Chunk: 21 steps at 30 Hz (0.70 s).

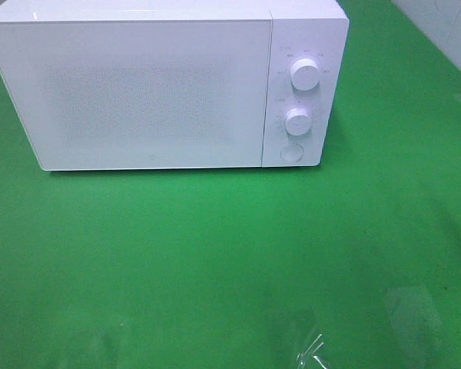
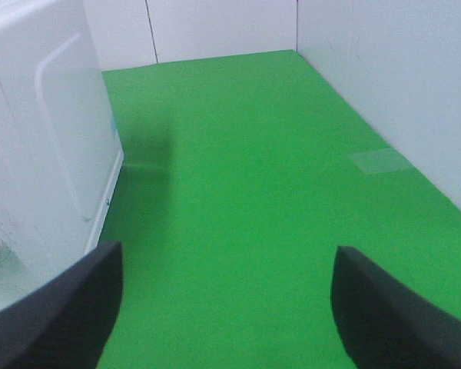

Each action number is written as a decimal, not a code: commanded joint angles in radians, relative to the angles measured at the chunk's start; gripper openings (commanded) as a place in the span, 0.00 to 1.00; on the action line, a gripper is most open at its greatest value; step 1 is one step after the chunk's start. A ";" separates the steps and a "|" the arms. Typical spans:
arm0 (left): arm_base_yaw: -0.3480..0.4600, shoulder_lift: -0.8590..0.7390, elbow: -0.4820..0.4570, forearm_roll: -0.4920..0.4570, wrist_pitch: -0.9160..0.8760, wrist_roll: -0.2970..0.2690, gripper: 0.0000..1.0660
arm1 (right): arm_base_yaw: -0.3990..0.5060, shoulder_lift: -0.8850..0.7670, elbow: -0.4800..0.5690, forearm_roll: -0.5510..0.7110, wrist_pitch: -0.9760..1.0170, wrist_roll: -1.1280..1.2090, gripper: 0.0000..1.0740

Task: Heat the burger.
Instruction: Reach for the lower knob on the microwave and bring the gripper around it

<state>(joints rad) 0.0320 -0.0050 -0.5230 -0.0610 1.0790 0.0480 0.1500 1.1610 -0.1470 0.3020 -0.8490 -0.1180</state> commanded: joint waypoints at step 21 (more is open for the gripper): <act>0.001 -0.023 0.003 0.003 -0.010 -0.002 0.94 | 0.606 0.341 -0.151 0.611 -0.380 -0.296 0.66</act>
<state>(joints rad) 0.0320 -0.0050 -0.5230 -0.0610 1.0790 0.0480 0.7420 1.4880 -0.2750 0.9080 -1.2070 -0.3980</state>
